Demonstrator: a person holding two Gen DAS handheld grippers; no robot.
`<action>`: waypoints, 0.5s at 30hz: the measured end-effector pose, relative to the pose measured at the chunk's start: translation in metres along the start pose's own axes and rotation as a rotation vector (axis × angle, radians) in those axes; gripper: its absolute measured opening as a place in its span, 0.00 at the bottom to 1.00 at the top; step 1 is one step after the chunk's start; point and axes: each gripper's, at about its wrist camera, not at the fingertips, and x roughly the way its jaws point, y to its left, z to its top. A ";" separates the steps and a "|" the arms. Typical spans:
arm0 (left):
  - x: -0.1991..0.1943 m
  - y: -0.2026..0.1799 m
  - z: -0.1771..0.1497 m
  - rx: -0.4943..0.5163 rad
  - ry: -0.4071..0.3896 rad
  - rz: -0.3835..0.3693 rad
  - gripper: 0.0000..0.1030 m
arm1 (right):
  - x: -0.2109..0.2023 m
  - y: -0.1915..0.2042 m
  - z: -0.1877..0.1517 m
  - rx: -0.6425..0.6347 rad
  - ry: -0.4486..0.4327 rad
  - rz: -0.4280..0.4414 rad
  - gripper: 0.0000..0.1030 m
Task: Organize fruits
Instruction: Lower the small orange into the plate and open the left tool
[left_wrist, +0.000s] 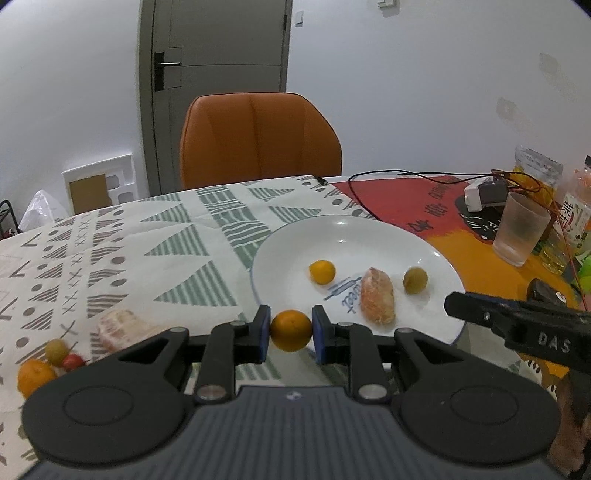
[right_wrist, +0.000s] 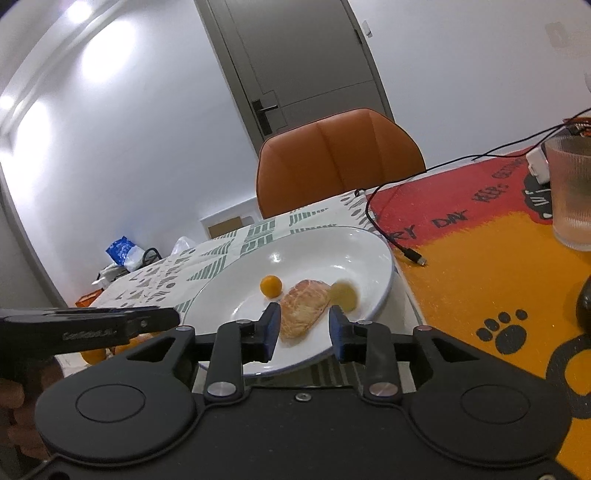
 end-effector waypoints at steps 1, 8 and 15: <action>0.002 -0.001 0.001 0.002 0.000 -0.001 0.22 | -0.001 -0.001 -0.001 0.005 -0.002 0.004 0.30; 0.012 -0.011 0.013 0.027 -0.019 -0.004 0.22 | -0.004 -0.001 -0.002 0.016 0.002 0.019 0.30; 0.012 -0.008 0.019 0.022 -0.019 0.024 0.28 | -0.009 0.005 -0.004 0.016 -0.005 0.029 0.33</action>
